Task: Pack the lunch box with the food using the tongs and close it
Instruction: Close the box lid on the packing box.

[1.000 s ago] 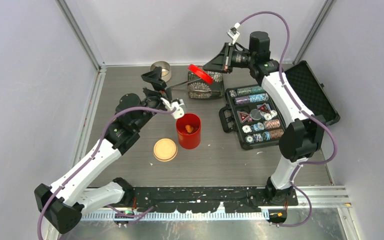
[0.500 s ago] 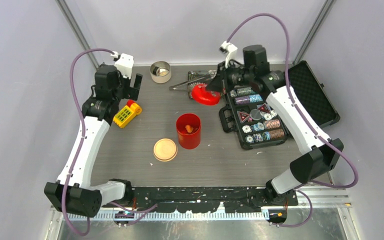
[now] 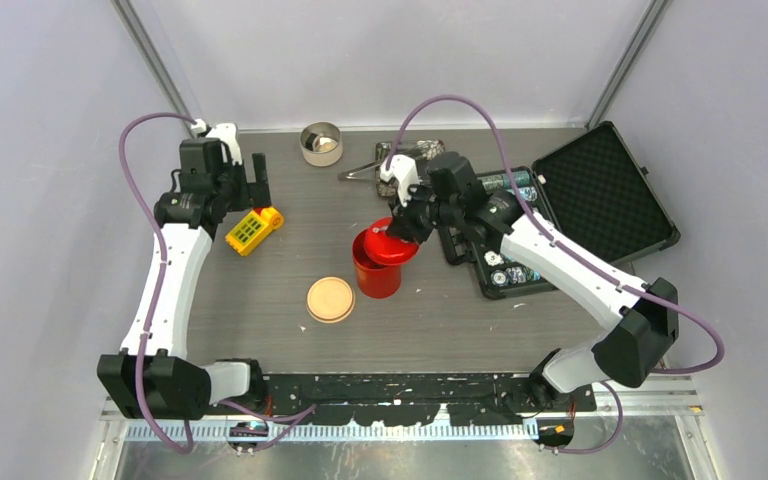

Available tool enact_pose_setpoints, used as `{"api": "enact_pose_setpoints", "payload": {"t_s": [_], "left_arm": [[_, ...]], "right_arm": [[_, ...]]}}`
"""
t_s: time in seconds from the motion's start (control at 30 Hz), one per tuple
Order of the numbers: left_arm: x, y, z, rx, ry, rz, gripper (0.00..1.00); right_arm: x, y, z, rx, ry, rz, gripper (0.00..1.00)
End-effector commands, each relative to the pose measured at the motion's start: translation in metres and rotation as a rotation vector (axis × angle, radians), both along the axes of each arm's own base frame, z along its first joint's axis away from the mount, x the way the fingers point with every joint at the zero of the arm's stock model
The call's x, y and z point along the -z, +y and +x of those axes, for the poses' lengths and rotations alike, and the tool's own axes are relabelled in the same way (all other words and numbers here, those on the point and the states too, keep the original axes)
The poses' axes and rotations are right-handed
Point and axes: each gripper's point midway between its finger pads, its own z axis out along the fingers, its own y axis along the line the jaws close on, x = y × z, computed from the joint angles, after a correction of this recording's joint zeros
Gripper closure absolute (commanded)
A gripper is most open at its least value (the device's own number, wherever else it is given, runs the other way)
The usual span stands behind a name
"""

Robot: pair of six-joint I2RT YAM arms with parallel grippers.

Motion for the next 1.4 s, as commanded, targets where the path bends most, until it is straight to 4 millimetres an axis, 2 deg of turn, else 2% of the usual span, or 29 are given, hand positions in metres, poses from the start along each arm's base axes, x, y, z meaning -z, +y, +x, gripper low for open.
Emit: {"api": "enact_pose_setpoints", "payload": {"t_s": [0.0,0.23,0.43,0.6,0.7,1.37], "left_arm": [[-0.009,-0.001,-0.008,-0.019,-0.034,-0.057,0.00],[-0.011,-0.001,-0.009,-0.024,-0.038,-0.067,0.00],[-0.011,-0.002,-0.007,-0.023,-0.036,-0.074,0.00],[-0.010,-0.004,-0.005,-0.018,-0.032,-0.082,0.00],[-0.011,0.007,-0.004,-0.047,-0.035,-0.077,0.00],[-0.003,0.006,-0.004,-0.043,-0.015,-0.079,0.00]], "right_arm": [[-0.032,0.015,0.016,0.017,-0.211,0.108,1.00],[-0.015,0.029,0.013,0.007,-0.284,0.134,1.00],[-0.014,0.033,0.010,0.012,-0.342,0.196,1.00],[-0.002,0.039,0.005,-0.018,-0.331,0.191,1.00],[0.003,0.038,0.004,-0.033,-0.340,0.169,0.99],[0.044,0.033,-0.005,-0.054,-0.262,0.074,1.00]]}}
